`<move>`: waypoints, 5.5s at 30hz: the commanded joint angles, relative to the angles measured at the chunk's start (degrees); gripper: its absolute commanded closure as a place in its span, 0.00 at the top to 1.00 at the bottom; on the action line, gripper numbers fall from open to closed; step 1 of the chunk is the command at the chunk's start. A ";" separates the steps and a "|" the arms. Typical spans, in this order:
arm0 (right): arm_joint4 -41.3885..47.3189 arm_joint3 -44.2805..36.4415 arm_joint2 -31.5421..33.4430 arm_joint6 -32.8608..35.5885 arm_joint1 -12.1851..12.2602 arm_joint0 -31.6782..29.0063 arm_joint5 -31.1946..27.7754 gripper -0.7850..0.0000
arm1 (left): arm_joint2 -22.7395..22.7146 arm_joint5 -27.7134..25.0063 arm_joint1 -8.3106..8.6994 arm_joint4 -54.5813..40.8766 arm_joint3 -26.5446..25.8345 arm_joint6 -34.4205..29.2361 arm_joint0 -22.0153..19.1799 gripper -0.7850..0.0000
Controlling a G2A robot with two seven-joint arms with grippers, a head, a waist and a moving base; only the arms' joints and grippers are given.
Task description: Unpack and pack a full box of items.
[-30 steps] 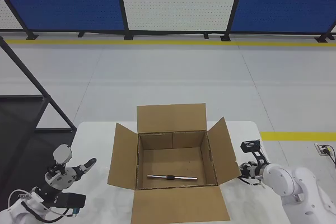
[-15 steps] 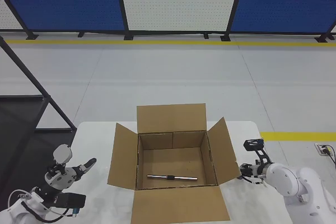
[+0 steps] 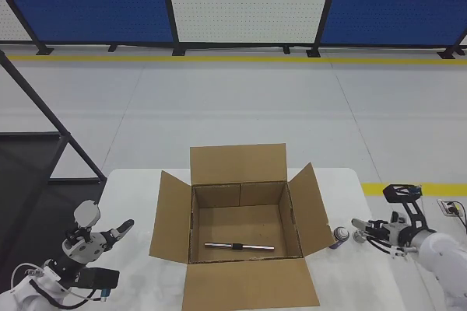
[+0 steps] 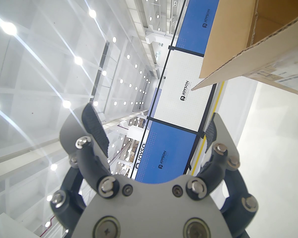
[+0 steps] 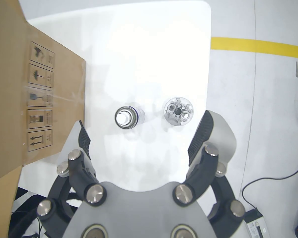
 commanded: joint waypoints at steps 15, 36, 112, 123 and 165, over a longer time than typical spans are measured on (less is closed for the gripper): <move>13.28 -25.44 8.76 6.31 2.28 2.69 -12.06 1.00 | -4.46 0.84 0.07 -6.88 -2.38 -0.30 2.14 1.00; 9.08 8.95 -54.51 18.59 -5.63 61.25 7.49 1.00 | -8.33 -1.77 0.48 -11.50 -1.53 2.13 2.79 1.00; 8.13 69.95 -88.12 8.00 -37.32 67.06 -29.38 1.00 | -8.33 -1.77 0.48 -11.50 -1.53 2.13 2.79 1.00; 9.85 73.18 -87.57 8.29 -38.43 66.82 -31.42 1.00 | -8.33 -1.77 0.48 -11.50 -1.53 2.13 2.79 1.00; 1.47 90.48 -88.51 -3.52 -46.85 62.01 -41.67 0.29 | -8.33 -1.77 0.48 -11.50 -1.53 2.13 2.79 1.00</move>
